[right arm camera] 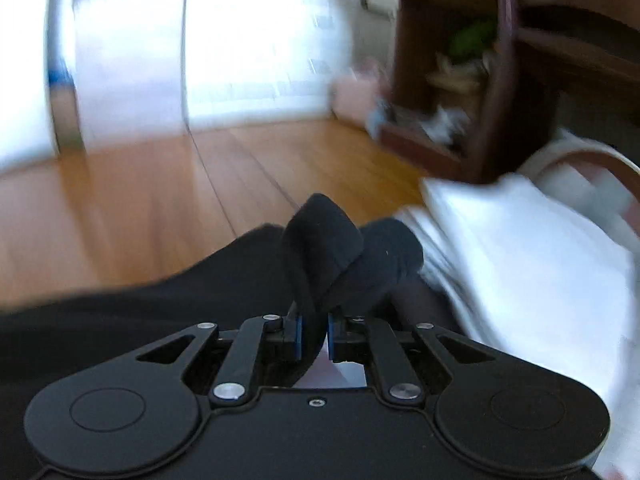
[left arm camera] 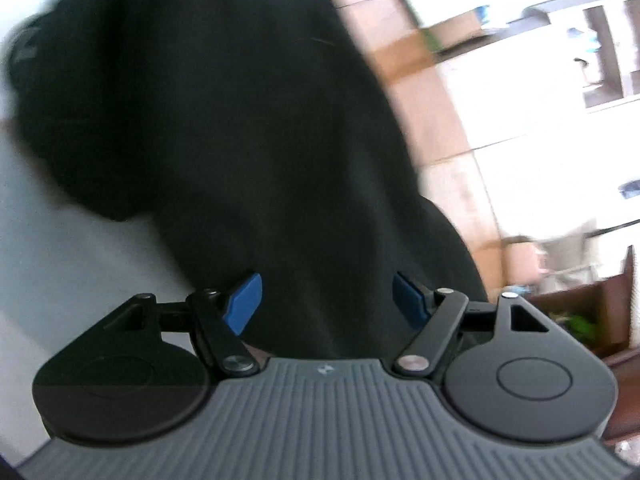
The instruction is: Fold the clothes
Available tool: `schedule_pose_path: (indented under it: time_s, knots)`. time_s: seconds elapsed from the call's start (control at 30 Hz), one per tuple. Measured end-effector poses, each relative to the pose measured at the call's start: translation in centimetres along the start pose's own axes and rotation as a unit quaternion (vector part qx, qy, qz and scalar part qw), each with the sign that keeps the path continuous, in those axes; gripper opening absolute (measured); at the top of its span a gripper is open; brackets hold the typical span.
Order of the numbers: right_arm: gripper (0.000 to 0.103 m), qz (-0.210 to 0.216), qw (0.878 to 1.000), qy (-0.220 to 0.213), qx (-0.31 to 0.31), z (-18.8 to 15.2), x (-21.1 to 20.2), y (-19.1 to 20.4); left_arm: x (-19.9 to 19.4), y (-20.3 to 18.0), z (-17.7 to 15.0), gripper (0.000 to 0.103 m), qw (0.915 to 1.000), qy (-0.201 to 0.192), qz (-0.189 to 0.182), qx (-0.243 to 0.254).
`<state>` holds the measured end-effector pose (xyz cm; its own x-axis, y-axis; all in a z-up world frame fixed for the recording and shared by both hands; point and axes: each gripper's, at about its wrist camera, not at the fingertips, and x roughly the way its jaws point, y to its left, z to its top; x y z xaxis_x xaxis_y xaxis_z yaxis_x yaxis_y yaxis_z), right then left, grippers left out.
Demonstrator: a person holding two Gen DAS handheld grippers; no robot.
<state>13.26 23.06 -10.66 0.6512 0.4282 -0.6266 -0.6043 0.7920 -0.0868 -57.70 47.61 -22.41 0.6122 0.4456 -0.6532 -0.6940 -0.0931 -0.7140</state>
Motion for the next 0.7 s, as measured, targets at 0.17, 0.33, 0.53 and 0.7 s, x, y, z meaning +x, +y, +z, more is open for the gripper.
schedule_pose_path:
  time_s: [0.17,0.33,0.53,0.7]
  knots:
    - [0.011,0.009,0.996,0.059,0.064,-3.5,2.8,-2.1,-1.6,0.0,-0.1,0.072,0.9959,-0.043,0.074,0.030]
    - [0.011,0.003,0.995,0.071,0.077,-4.1,3.8,-2.0,-2.9,-0.2,-2.3,0.084,0.9933,-0.074,0.082,-0.034]
    - [0.011,-0.012,0.996,0.080,0.043,-4.1,5.1,-0.9,-3.9,-0.9,-5.6,0.084,0.9910,-0.088,0.090,-0.045]
    - [0.012,-0.011,0.995,0.078,0.062,-3.5,5.6,-0.9,-3.4,0.0,-4.6,0.086,0.9767,-0.149,0.145,-0.052]
